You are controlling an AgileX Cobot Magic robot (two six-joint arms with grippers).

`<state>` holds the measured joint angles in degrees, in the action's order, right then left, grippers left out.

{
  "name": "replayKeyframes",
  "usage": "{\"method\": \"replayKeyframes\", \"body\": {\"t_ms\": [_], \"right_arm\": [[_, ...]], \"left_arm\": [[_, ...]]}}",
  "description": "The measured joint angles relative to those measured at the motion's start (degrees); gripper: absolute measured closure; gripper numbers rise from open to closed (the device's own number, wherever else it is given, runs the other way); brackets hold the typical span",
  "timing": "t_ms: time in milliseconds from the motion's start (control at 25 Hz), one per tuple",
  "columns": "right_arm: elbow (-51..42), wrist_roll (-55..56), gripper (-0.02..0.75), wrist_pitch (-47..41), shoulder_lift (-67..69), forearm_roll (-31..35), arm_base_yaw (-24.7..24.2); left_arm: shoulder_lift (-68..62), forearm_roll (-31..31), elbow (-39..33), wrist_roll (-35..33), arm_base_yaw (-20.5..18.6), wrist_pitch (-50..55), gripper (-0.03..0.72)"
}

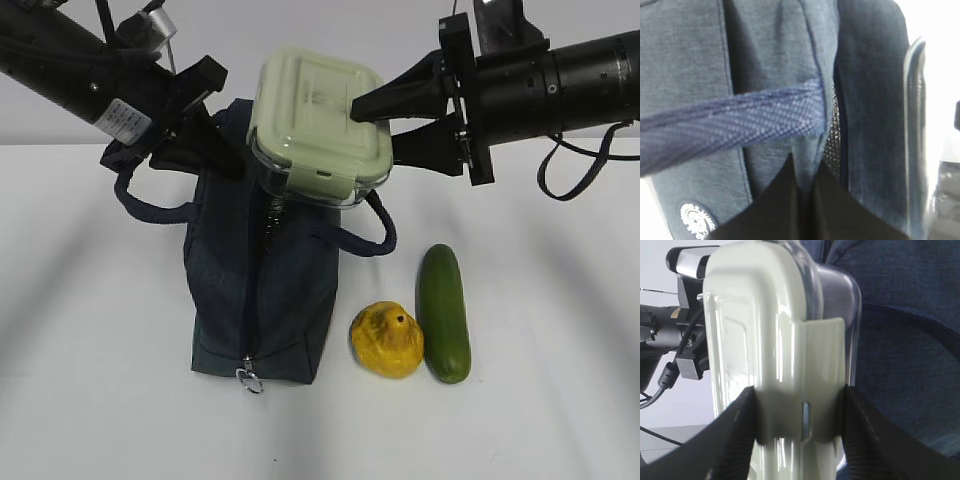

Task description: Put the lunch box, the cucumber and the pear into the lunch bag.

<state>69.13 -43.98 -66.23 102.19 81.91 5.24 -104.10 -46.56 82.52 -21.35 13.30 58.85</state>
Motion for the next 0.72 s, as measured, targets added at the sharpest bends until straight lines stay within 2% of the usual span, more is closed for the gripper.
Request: {"method": "replayKeyframes", "body": {"t_ms": [360,560,720], "right_arm": [[0.0,6.9,0.379,4.0,1.0,-12.2,0.1],[0.0,9.3,0.379,5.3,3.0,-14.1,1.2],[0.4,10.1,0.379,6.4,4.8,-14.5,4.3]], "left_arm": [[-0.3,-0.6,0.0,0.0,0.0,0.0,0.685],[-0.3,-4.7,0.0,-3.1,0.0,0.3,0.685],[-0.3,-6.1,0.0,-5.1,0.0,0.6,0.685]]}}
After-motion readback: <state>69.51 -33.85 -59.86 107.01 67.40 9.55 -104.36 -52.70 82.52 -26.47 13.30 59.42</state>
